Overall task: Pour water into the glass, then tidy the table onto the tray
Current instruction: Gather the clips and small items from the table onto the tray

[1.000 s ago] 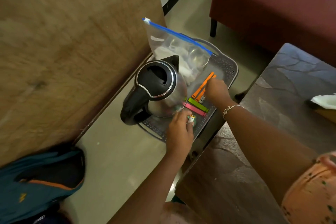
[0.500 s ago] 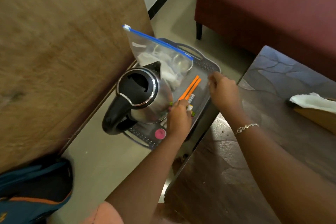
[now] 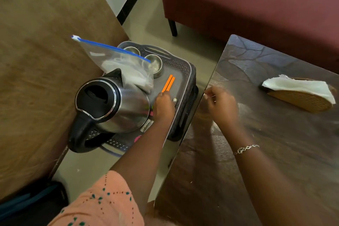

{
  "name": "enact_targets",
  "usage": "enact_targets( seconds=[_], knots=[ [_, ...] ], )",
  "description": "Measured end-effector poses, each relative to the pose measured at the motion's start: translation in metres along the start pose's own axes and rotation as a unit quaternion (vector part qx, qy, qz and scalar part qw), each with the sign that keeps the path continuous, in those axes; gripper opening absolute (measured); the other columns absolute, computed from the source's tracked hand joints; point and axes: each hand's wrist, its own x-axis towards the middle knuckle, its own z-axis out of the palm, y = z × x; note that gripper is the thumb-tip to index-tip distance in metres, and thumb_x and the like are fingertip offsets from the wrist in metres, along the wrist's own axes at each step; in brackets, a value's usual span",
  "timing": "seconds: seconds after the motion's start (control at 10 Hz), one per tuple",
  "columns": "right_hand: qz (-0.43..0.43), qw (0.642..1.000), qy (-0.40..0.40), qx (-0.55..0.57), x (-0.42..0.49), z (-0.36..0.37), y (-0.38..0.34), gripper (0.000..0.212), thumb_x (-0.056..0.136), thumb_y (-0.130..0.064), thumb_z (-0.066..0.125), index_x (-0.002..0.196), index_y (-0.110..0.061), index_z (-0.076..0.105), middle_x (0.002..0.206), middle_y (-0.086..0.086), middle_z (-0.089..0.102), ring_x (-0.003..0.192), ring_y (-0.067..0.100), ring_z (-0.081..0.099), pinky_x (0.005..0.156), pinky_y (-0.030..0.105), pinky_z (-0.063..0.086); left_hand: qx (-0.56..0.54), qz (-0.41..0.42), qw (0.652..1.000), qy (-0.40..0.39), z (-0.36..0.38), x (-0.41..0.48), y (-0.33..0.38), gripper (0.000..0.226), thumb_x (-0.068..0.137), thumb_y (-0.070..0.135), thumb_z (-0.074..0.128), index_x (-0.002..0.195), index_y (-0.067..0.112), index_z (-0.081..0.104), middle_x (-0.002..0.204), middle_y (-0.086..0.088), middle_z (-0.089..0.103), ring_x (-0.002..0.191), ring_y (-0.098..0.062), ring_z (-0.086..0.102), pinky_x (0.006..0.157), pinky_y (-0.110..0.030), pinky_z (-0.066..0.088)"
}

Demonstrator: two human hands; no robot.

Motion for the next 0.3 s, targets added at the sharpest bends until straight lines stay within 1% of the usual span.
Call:
enact_targets(
  seconds=[0.1, 0.2, 0.3],
  knots=[
    [0.002, 1.000, 0.004, -0.008, -0.005, -0.002, 0.000, 0.012, 0.089, -0.011, 0.054, 0.095, -0.009, 0.065, 0.099, 0.008, 0.067, 0.077, 0.018, 0.056, 0.064, 0.023, 0.034, -0.018, 0.007, 1.000, 0.012, -0.003, -0.008, -0.005, 0.023, 0.089, 0.002, 0.047, 0.111, -0.001, 0.055, 0.113, -0.023, 0.057, 0.102, -0.040, 0.054, 0.084, -0.046, 0.043],
    [0.000, 0.999, -0.014, -0.033, -0.017, -0.005, -0.003, 0.017, 0.091, -0.012, 0.051, 0.101, -0.009, 0.064, 0.101, 0.009, 0.066, 0.078, 0.019, 0.057, 0.064, 0.024, 0.035, -0.026, 0.051, 0.998, 0.013, -0.010, -0.035, -0.015, 0.022, 0.089, 0.003, 0.046, 0.109, -0.001, 0.054, 0.113, -0.021, 0.057, 0.099, -0.038, 0.055, 0.080, -0.044, 0.043],
    [-0.012, 0.998, -0.031, -0.051, -0.031, -0.008, -0.008, 0.021, 0.091, -0.012, 0.049, 0.109, -0.008, 0.061, 0.111, 0.011, 0.061, 0.088, 0.027, 0.060, 0.069, 0.029, 0.043, -0.039, 0.072, 0.996, 0.020, -0.013, -0.058, -0.023, 0.024, 0.091, 0.005, 0.045, 0.112, 0.000, 0.053, 0.114, -0.021, 0.056, 0.100, -0.037, 0.055, 0.080, -0.041, 0.043]
  ],
)
